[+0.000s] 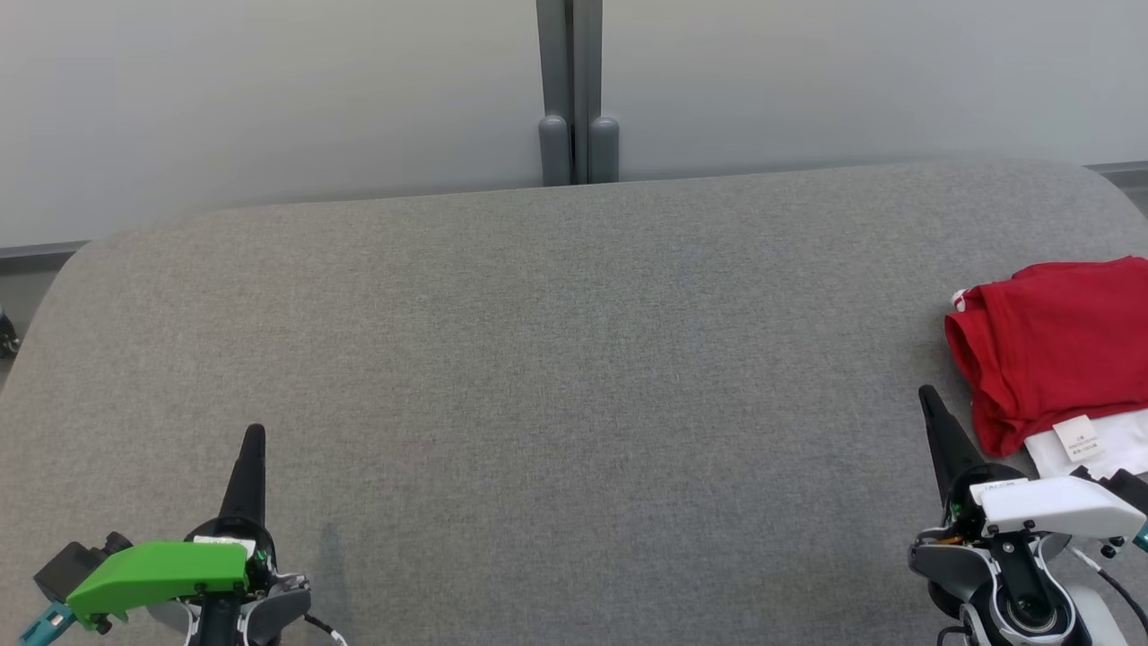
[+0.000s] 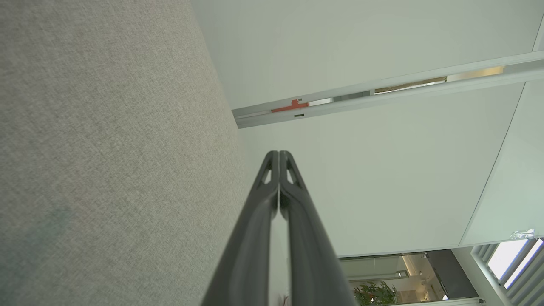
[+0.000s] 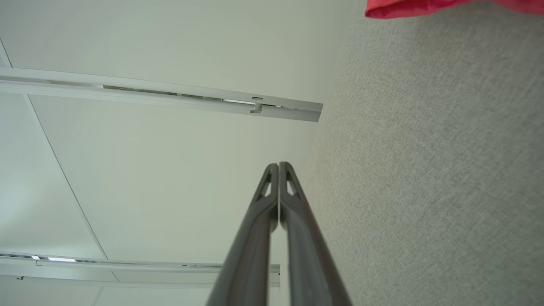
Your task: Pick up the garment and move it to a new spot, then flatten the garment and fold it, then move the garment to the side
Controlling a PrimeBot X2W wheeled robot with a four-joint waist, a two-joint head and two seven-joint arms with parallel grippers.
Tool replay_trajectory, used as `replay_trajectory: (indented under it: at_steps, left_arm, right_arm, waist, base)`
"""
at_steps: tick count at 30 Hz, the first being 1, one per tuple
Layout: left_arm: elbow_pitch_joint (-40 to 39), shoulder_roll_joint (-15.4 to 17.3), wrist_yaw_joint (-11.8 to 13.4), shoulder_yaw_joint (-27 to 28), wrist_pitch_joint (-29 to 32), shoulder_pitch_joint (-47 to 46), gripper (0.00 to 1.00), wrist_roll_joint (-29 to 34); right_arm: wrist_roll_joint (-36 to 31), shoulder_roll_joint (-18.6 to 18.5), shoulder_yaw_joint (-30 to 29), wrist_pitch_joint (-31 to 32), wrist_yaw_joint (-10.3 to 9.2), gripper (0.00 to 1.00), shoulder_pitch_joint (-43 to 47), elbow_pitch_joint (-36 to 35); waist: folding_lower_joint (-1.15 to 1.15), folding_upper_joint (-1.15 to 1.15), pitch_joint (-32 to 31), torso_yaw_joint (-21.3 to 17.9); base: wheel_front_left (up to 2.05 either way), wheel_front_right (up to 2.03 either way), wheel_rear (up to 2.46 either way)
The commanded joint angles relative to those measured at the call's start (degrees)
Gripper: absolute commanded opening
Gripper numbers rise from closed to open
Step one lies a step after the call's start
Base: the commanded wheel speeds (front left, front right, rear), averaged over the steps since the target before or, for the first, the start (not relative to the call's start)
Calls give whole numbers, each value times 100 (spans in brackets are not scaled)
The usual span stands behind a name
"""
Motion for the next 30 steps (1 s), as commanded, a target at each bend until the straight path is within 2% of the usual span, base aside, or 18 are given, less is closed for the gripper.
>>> replay_trajectory:
  at_steps: [1, 24, 30]
  left_arm:
    - [-10, 26, -35, 48, 43, -120, 0, -112]
    - [106, -5, -87, 283, 306, -240, 0, -907]
    - [106, -16, -89, 294, 323, -235, 0, -893]
  right_arm:
    - [117, -2, -33, 42, 1, 0, -96, 3]
    - [947, 19, -190, 302, 0, 0, -123, 61]
    - [931, 27, -198, 314, 0, 0, -117, 62]
  waist:
    - [0, 0, 1, 1]
    - [0, 0, 18, 17]
    - [0, 0, 18, 17]
  base:
    - [0, 0, 0]
    - [0, 0, 0]
    - [0, 0, 0]
